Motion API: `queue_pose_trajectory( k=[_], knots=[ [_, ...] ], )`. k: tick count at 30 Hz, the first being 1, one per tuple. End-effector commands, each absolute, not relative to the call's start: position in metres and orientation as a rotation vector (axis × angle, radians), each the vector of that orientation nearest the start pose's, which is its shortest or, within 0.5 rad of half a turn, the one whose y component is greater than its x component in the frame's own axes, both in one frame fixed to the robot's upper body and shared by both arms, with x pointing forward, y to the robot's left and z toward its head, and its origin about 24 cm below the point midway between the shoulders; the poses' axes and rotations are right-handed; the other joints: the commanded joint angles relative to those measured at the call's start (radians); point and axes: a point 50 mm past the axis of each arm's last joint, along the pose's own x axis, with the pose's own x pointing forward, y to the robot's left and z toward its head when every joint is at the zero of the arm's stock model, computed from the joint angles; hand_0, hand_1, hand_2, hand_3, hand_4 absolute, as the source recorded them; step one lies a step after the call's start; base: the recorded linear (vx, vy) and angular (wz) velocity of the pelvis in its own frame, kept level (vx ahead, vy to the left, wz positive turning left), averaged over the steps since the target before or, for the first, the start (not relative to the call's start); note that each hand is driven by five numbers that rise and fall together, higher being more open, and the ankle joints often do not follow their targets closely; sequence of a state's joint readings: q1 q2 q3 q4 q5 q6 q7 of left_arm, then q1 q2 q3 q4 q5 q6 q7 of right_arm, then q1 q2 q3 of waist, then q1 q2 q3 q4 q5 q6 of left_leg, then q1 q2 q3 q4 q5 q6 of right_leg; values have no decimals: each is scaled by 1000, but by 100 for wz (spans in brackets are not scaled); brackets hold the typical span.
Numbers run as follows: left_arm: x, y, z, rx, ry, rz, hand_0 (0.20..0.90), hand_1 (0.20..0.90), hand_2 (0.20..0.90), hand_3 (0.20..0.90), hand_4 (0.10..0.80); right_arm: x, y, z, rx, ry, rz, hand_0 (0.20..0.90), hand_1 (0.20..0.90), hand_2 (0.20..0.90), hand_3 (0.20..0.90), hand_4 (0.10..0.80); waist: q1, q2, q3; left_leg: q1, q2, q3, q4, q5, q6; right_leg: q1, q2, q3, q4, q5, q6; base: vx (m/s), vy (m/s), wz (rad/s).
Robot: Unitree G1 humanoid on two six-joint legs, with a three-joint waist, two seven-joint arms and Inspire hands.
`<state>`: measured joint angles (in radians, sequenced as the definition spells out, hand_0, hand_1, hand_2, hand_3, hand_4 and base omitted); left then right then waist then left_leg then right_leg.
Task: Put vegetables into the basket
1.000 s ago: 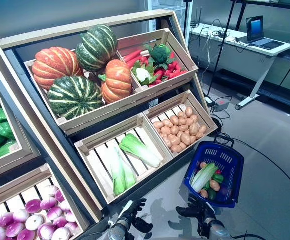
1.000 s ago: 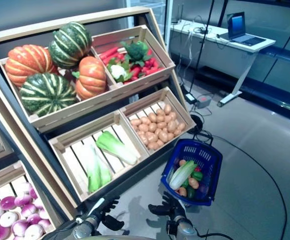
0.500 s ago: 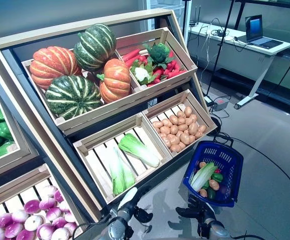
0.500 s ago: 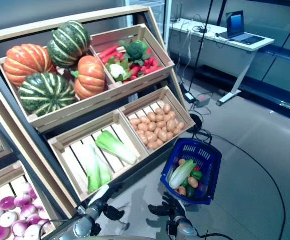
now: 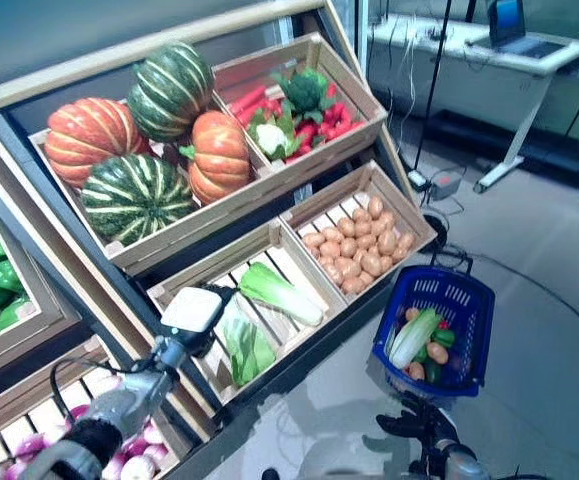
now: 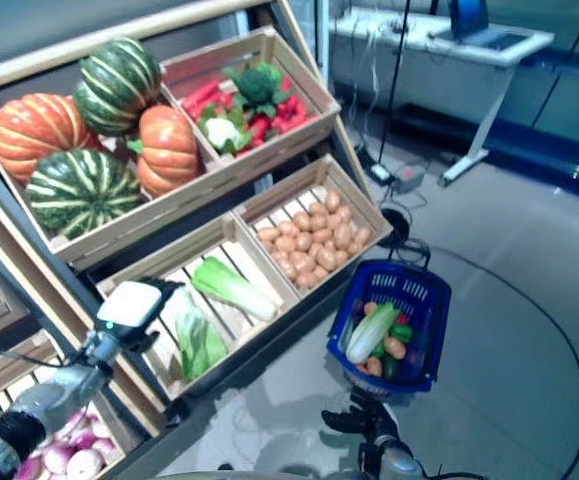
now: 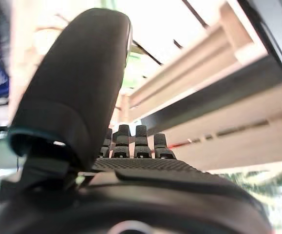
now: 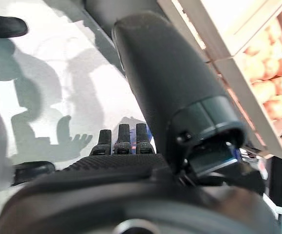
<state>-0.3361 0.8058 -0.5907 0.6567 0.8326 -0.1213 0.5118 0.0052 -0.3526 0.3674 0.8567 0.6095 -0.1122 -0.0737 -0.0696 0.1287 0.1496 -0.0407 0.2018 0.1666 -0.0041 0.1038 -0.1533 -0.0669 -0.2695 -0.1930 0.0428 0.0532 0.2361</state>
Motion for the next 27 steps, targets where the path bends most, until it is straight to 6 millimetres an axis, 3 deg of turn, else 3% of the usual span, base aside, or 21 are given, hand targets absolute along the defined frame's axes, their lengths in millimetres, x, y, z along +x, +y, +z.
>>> queue_pose_trajectory(
  k=[1,9,17,20,27],
  knots=[
    [319,303,112,1942,-331,160,900,900,900,900,800,220,-211,-80,148,559,-49,900,900,900,900,800,-39,-63,97,-125,3,49,315,-186,23,-134,-28,28,325,-175,-82,-239,119,3],
    [340,317,167,2024,-347,307,900,900,900,900,800,238,-232,-60,108,491,-63,900,900,900,900,800,-66,-77,186,-373,66,61,642,-328,35,-391,-91,89,682,-304,-105,-171,73,10],
    [347,324,200,2097,-393,394,900,900,900,900,800,243,-248,-52,90,469,-84,900,900,900,900,800,-76,-83,220,-541,101,13,846,-401,21,-563,-126,132,867,-354,-109,-36,44,4],
    [347,330,213,2154,-359,414,900,900,900,900,800,246,-248,-47,103,452,-79,900,900,900,900,800,-78,-94,233,-596,114,-13,924,-447,6,-612,-134,141,934,-393,-95,-5,7,3],
    [345,338,233,2229,-339,463,900,900,900,900,800,254,-238,-35,151,412,-64,900,900,900,900,800,-74,-120,241,-674,131,-39,1003,-471,-3,-680,-140,135,994,-401,-79,-26,-8,3]
  ],
)
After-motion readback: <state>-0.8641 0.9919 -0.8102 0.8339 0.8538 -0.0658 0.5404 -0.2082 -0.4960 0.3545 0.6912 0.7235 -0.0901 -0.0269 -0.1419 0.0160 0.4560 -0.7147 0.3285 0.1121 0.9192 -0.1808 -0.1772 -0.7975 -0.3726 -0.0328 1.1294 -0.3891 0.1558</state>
